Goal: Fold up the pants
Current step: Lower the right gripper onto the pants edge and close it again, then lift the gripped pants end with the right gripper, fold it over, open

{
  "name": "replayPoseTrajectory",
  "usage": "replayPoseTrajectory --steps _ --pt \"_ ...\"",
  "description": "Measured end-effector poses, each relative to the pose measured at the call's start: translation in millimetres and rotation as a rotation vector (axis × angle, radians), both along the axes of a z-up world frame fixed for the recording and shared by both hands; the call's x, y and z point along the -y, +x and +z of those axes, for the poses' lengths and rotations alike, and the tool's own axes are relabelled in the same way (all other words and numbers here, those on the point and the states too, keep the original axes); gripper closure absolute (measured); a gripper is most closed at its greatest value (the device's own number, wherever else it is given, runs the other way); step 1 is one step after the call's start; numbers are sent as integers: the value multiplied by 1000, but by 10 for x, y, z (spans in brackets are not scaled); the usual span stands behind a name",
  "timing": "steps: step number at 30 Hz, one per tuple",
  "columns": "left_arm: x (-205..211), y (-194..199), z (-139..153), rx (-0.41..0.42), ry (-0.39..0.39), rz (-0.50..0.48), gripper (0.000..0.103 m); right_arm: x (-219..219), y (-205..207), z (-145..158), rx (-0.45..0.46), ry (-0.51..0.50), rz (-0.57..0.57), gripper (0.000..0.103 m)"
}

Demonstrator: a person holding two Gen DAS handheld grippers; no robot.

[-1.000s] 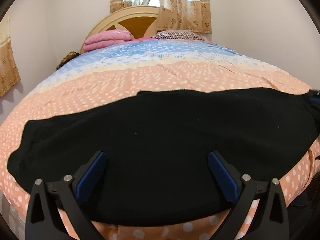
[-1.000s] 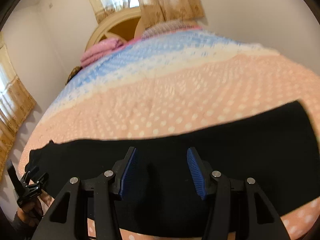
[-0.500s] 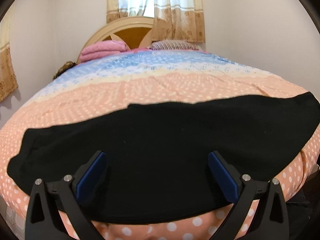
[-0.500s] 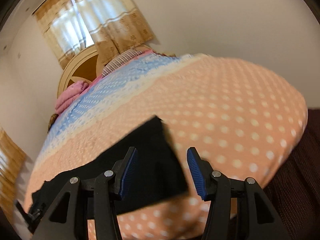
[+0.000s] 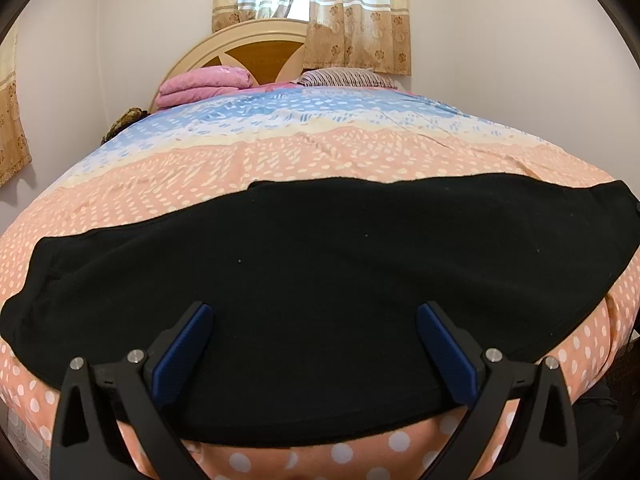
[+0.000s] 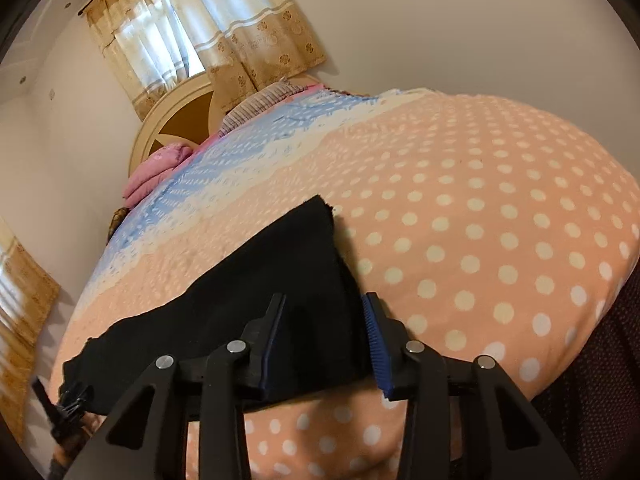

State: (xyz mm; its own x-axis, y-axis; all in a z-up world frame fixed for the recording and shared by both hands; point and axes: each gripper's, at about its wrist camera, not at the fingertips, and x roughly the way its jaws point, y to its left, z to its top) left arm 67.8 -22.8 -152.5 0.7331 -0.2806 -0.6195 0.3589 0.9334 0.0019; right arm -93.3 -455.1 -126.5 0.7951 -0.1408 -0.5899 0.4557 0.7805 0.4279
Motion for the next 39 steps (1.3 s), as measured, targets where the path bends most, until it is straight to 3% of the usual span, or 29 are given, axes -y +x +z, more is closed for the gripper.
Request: replayPoseTrajectory --steps 2,9,16,27,31,35,39 --pt "-3 11 2 -7 2 0 0 60 -38 -42 28 34 12 66" --pt "-20 25 -4 -26 -10 1 0 29 -37 -72 27 13 12 71" --pt "-20 29 -2 -31 -13 0 0 67 -73 -119 48 61 17 89" --pt "-41 54 35 -38 0 -5 0 13 -101 -141 52 36 11 90" --pt "-144 106 60 -19 25 41 0 8 -103 -131 51 25 6 91" --pt "-258 182 31 -62 -20 54 0 -95 -110 2 69 -4 10 91" --pt "-282 177 61 -40 13 61 0 -197 -112 145 100 -26 27 91"
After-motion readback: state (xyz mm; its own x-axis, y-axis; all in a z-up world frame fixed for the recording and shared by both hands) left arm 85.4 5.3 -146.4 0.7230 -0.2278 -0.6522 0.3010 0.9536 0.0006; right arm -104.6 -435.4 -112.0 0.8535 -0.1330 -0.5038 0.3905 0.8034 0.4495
